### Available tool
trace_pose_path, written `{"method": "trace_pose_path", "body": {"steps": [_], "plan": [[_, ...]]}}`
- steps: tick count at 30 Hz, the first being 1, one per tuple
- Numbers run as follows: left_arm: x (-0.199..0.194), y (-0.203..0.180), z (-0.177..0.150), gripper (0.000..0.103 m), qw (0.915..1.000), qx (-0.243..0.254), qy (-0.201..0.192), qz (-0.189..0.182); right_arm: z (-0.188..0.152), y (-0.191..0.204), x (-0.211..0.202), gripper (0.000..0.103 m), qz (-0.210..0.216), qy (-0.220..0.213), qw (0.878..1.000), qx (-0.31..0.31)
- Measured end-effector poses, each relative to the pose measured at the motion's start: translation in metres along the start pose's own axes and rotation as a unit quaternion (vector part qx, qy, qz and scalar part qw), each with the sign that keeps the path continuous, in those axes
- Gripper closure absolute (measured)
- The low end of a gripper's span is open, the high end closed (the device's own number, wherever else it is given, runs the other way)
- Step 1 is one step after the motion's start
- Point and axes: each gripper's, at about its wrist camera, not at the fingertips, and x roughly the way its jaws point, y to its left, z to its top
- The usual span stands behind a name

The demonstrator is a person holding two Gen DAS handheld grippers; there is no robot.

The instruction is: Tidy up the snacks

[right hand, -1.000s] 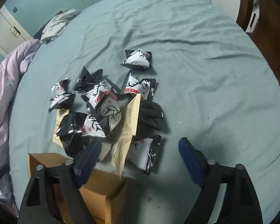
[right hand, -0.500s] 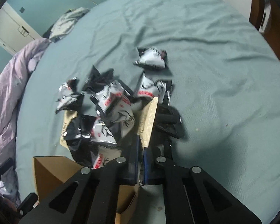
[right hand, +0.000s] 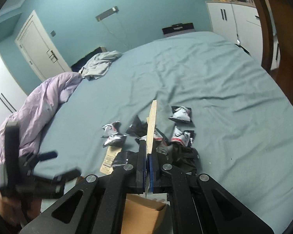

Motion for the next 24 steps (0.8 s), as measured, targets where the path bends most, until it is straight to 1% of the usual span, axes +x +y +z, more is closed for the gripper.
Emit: {"method": "trace_pose_path", "body": {"steps": [2, 4, 6, 8, 9, 11, 14, 15, 16, 17, 18, 20, 22, 23, 24], "plan": [[0.012, 0.007, 0.017, 0.000, 0.9999, -0.014, 0.003, -0.006, -0.001, 0.002, 0.005, 0.103, -0.005, 0.005, 1.000, -0.010], [0.024, 0.013, 0.029, 0.000, 0.9996, -0.026, 0.008, -0.006, -0.006, 0.003, 0.009, 0.103, -0.020, 0.006, 1.000, -0.024], [0.040, 0.025, 0.044, 0.000, 0.9982, -0.055, 0.020, -0.015, -0.007, 0.006, 0.013, 0.103, -0.020, 0.010, 0.999, -0.025], [0.057, 0.035, 0.058, 0.000, 0.9961, -0.083, 0.029, -0.009, -0.004, 0.009, 0.012, 0.103, -0.016, 0.007, 1.000, -0.020], [0.065, 0.037, 0.064, 0.001, 0.9954, -0.090, 0.033, -0.003, -0.004, 0.008, 0.012, 0.103, -0.016, 0.004, 1.000, -0.020], [0.082, 0.038, 0.077, 0.005, 0.9942, -0.098, 0.043, -0.004, -0.001, 0.013, 0.009, 0.103, -0.016, -0.002, 1.000, -0.021], [0.110, 0.030, 0.091, 0.007, 0.9926, -0.101, 0.063, -0.026, 0.000, 0.014, 0.013, 0.103, -0.016, -0.005, 1.000, -0.021], [0.119, 0.027, 0.095, 0.014, 0.9923, -0.099, 0.070, -0.023, 0.000, 0.014, 0.014, 0.103, -0.018, -0.005, 1.000, -0.021], [0.127, 0.024, 0.098, 0.024, 0.9923, -0.097, 0.076, -0.017, 0.000, 0.014, 0.015, 0.103, -0.019, -0.004, 1.000, -0.021], [0.132, 0.022, 0.100, 0.031, 0.9919, -0.097, 0.081, -0.014, 0.000, 0.014, 0.016, 0.103, -0.019, -0.002, 1.000, -0.021], [0.137, 0.022, 0.100, 0.041, 0.9912, -0.099, 0.086, -0.013, 0.001, 0.015, 0.017, 0.103, -0.018, -0.002, 1.000, -0.021], [0.145, 0.023, 0.099, 0.048, 0.9889, -0.106, 0.102, -0.019, 0.001, 0.016, 0.016, 0.103, -0.022, -0.008, 0.999, -0.027], [0.148, 0.027, 0.097, 0.067, 0.9876, -0.113, 0.106, -0.023, 0.000, 0.016, 0.016, 0.103, -0.027, -0.015, 0.999, -0.032], [0.144, 0.030, 0.096, 0.073, 0.9874, -0.120, 0.100, -0.024, 0.001, 0.016, 0.015, 0.103, -0.027, -0.019, 0.999, -0.031], [0.140, 0.033, 0.095, 0.092, 0.9874, -0.125, 0.094, -0.025, 0.000, 0.015, 0.014, 0.103, -0.026, -0.021, 0.999, -0.030]]}}
